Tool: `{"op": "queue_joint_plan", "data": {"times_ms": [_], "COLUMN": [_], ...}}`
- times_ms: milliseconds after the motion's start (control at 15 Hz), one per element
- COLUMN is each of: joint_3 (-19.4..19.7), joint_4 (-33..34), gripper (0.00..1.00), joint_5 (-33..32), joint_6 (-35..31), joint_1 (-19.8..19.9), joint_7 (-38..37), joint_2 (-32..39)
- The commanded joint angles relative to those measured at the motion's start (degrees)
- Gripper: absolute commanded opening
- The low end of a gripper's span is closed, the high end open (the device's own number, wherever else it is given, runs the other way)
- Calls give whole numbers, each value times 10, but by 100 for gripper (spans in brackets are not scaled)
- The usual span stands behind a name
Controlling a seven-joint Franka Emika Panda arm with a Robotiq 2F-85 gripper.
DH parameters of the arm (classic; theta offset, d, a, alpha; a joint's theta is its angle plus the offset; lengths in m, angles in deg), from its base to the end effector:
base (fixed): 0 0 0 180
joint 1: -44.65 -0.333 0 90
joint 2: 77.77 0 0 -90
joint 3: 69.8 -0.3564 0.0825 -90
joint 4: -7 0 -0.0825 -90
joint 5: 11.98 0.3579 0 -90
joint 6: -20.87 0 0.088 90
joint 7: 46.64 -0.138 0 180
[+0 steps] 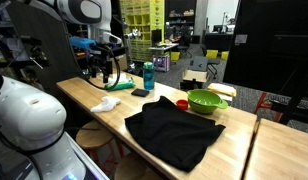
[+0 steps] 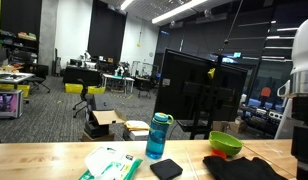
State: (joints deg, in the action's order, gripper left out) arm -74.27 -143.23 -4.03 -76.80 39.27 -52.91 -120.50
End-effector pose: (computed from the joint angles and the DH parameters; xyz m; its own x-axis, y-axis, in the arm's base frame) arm 0.2421 0.0618 0.4705 0.9836 0.0121 -0.1799 0.0013 -0.9982 -0.0600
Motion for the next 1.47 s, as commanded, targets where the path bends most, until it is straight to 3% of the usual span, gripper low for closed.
{"op": "queue_joint_plan", "data": {"times_ms": [0,333,800,1400], "joint_3": [-4,-7,24,123], "joint_4": [1,6,15,33], "gripper": [100,100,100,100], "joint_5": [2,-2,-25,-80], "joint_6": [1,-15,-44,-50], "joint_1": [5,9,36,100], "joint_7": [3,0,24,117], "joint_2": [0,19,48,58]}}
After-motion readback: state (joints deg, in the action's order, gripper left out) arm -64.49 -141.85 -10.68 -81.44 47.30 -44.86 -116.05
